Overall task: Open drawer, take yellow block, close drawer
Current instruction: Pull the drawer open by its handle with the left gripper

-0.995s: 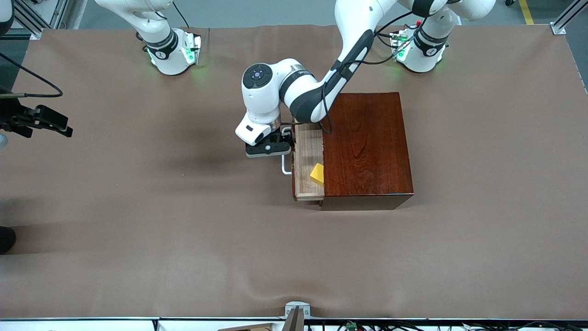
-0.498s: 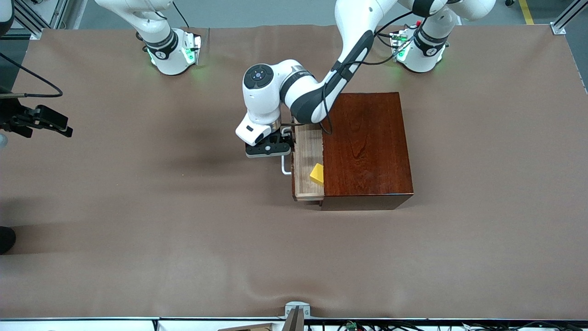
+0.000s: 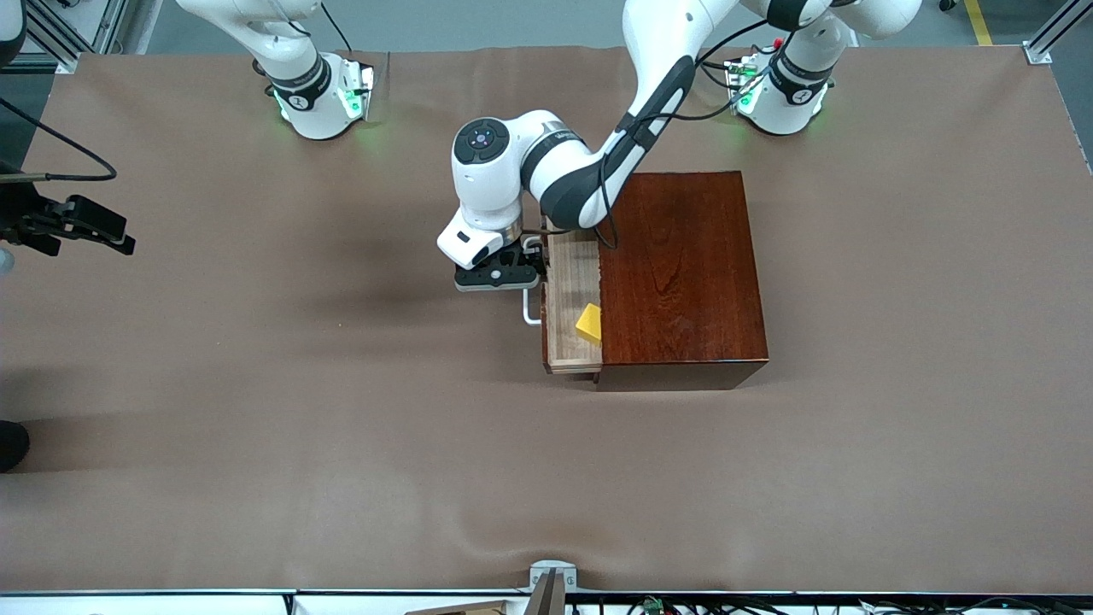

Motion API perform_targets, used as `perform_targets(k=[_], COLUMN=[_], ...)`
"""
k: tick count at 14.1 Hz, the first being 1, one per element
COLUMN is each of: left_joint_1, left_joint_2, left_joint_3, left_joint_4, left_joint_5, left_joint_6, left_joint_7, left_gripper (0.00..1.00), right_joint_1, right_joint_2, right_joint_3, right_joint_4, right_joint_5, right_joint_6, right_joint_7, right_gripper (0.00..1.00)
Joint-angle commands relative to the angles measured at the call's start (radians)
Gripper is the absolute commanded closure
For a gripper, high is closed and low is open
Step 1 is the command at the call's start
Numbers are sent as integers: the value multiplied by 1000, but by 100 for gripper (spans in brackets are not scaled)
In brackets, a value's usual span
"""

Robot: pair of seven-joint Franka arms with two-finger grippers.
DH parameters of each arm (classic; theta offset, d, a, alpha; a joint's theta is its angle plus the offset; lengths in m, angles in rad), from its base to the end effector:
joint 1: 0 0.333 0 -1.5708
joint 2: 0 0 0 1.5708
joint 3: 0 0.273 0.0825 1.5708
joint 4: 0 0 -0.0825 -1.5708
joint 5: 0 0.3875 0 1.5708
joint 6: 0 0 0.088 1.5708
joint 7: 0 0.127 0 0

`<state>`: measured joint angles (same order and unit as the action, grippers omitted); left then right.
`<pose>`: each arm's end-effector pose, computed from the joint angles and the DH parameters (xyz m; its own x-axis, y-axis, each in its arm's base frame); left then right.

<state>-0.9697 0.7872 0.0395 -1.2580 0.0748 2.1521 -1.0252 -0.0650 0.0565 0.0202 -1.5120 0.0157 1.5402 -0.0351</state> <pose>0.4379 -0.5905 0.2473 0.9898 0.0465 0.1349 0.0413 -0.9983 0.0404 0.5690 -0.0237 0.5549 0.9996 -0.0092 -0.0277 -0.0097 -0.9998 -0.0178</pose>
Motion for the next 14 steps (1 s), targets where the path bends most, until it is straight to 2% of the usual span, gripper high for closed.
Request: perform_targets(k=[1, 14], left_joint_1=[-7, 2], left_joint_2=[43, 4], left_joint_3=[-35, -26], left_joint_4=[52, 52], left_joint_5=[-7, -24], left_joint_6=[158, 149], left_joint_7=[-7, -23], left_gripper=[0, 0], right_joint_1=[-4, -4], right_joint_2=[-18, -18], right_joint_3=[3, 4], right_joint_4=[-8, -7], right_joint_5=[0, 0], right_joint_6=[-5, -2], right_joint_7=[0, 1], right_gripper=[0, 0])
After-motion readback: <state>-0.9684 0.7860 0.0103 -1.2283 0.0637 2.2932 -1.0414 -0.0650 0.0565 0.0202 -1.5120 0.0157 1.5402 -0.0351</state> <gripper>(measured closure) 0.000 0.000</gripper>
